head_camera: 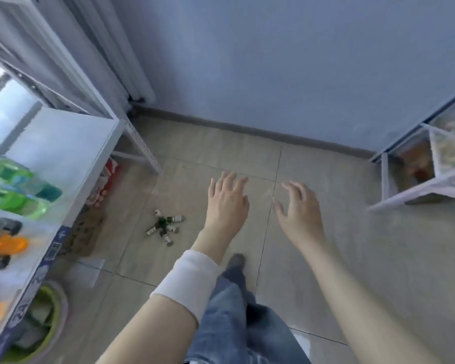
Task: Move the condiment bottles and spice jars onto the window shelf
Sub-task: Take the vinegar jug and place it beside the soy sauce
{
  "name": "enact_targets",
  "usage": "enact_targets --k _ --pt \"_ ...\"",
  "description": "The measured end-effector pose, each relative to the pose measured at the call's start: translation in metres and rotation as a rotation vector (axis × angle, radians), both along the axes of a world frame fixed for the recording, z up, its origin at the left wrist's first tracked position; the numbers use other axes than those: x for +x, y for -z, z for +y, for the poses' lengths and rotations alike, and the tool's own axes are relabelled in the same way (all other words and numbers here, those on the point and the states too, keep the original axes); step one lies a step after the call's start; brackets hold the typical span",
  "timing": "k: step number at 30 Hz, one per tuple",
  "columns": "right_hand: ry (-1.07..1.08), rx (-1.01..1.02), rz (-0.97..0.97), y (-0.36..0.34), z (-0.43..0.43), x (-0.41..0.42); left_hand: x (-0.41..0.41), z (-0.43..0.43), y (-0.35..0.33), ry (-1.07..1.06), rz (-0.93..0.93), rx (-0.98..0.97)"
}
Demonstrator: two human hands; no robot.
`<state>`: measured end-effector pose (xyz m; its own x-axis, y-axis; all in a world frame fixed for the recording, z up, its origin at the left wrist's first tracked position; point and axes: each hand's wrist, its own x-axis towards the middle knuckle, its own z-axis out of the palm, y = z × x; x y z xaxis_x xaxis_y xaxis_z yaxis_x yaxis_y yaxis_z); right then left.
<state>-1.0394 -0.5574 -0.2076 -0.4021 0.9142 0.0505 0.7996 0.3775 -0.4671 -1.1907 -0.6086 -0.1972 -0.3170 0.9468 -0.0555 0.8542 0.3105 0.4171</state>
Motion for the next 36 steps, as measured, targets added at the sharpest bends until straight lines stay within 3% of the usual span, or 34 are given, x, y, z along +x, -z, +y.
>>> enact_targets --k 9,18,27,36 --pt "0.330 -0.051 -0.111 0.012 0.067 0.132 0.120 0.123 0.008 0.407 0.000 -0.042" --pt "0.622 0.024 -0.041 0.001 0.116 0.264 0.258 0.217 -0.011 0.687 0.015 -0.039" --pt "0.725 0.086 0.042 -0.029 0.166 0.461 0.454 0.280 -0.035 0.761 0.020 0.101" --pt "0.655 0.203 0.109 -0.081 0.230 0.609 0.607 0.329 -0.074 0.722 -0.008 0.278"
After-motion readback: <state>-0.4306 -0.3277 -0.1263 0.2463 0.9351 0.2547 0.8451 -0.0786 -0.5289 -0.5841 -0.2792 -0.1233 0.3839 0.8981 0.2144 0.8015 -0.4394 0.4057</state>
